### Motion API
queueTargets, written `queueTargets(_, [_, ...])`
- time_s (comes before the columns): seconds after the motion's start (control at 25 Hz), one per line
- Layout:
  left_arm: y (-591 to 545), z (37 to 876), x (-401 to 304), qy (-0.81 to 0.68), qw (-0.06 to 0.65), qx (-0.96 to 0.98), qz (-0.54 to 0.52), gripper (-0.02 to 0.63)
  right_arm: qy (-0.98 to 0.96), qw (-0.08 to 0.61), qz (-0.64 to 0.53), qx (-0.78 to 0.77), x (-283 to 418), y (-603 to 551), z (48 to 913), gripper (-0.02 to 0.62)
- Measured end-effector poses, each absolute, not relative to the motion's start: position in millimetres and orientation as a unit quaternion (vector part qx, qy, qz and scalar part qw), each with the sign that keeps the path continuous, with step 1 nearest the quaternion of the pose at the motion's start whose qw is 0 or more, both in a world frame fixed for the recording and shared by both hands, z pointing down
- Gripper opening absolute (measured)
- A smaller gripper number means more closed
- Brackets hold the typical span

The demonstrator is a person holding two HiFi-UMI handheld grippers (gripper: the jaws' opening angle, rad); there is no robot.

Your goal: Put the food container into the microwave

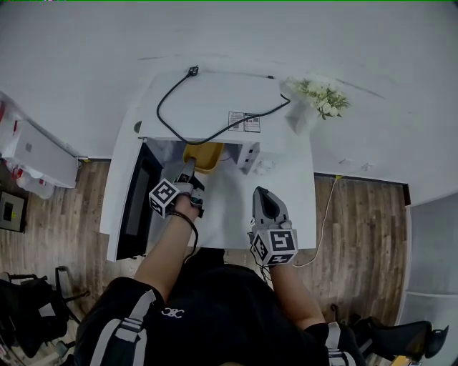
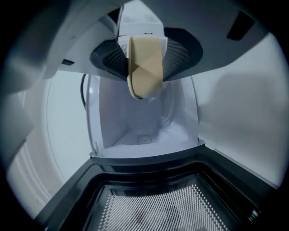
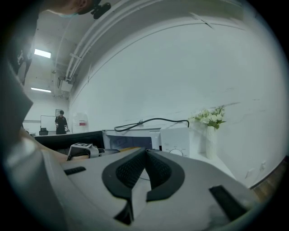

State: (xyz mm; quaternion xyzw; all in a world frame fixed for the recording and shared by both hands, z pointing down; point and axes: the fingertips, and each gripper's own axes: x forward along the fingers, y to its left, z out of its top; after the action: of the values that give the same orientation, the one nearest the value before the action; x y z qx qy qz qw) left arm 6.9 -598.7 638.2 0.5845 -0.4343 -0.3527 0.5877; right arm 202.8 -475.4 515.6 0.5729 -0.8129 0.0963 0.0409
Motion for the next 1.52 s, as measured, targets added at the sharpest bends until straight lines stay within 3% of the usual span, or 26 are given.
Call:
queueTargets(0.4, [-665.3,654.5,7.7,-0.45,0.579,0.586,-0.345,0.229,-0.793,0.061,0.126,0.593,221.7,-498.6,540.2,0.0])
queueTargets(0.68, [-682.7,659.0,8.2,-0.486,0.529,0.64,-0.273,0.23,-0.785,0.072,0.14,0.599,220.9,-498.5,553.7,0.0])
queueTargets(0.8, [-682.7,662.1,6.5,-0.529,0.484,0.668,-0.199,0.243,-0.784,0.072,0.143,0.6,220.7,-500.2,556.7,0.0])
queueTargets(1.12, [-678.9,654.3,-4.0,-0.628,0.306,0.716,0.008,0.391,-0.791,0.074,0.142,0.59,216.4,-503.3,560.2,0.0])
queueTargets(1.28, [-671.8,636.6,-10.2,-0.647,0.235,0.724,0.047,0.397,-0.793,0.07,0.144,0.588,214.8,-502.5,558.6,0.0])
queueTargets(1.4, [-655.4,616.6,-8.9,-0.65,0.188,0.734,0.058,0.324,-0.796,0.065,0.138,0.585,212.7,-502.1,554.8,0.0])
queueTargets(1.52, [-629.7,593.5,-6.1,-0.648,0.156,0.743,0.056,0.161,-0.802,0.055,0.129,0.58,208.0,-502.1,546.8,0.0])
